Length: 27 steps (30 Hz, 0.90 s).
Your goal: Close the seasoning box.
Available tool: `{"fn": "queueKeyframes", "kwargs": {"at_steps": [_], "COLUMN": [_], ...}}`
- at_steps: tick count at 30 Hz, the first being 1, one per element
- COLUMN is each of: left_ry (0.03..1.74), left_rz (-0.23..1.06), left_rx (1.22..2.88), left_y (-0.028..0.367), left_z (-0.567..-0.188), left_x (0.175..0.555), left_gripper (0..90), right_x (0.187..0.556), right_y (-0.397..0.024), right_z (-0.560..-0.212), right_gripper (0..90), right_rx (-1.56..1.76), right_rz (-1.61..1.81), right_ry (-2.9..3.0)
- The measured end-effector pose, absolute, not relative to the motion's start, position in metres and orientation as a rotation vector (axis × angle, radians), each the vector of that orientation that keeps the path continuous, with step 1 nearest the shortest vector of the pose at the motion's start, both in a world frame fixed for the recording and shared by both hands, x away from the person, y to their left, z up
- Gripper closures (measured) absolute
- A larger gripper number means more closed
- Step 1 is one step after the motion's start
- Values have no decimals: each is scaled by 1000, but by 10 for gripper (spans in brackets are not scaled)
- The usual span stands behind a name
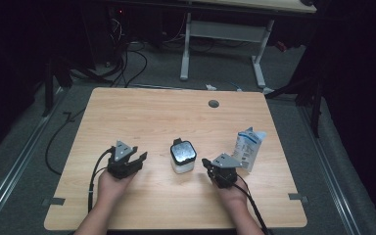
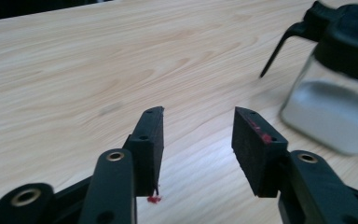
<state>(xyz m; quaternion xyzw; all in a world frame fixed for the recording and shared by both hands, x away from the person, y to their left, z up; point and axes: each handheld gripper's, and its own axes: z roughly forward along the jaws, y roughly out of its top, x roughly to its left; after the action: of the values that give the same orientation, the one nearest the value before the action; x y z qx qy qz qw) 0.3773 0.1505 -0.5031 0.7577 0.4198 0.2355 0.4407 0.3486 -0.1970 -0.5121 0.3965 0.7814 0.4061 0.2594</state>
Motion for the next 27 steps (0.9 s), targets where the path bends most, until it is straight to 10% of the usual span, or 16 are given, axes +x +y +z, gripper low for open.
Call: {"fn": "queueKeyframes", "kwargs": {"at_steps": [27], "left_ry": [1153], "left_rz": [599], "left_rx": [1783], "left_y": [199], "left_z": [-519], "left_x": [361], "left_gripper": [492], "right_x": [344], "right_y": [-166], "right_z": [-512], "right_gripper": [895], "right_rx": [1007], "right_rz": [1096], "right_ry": [2180]}}
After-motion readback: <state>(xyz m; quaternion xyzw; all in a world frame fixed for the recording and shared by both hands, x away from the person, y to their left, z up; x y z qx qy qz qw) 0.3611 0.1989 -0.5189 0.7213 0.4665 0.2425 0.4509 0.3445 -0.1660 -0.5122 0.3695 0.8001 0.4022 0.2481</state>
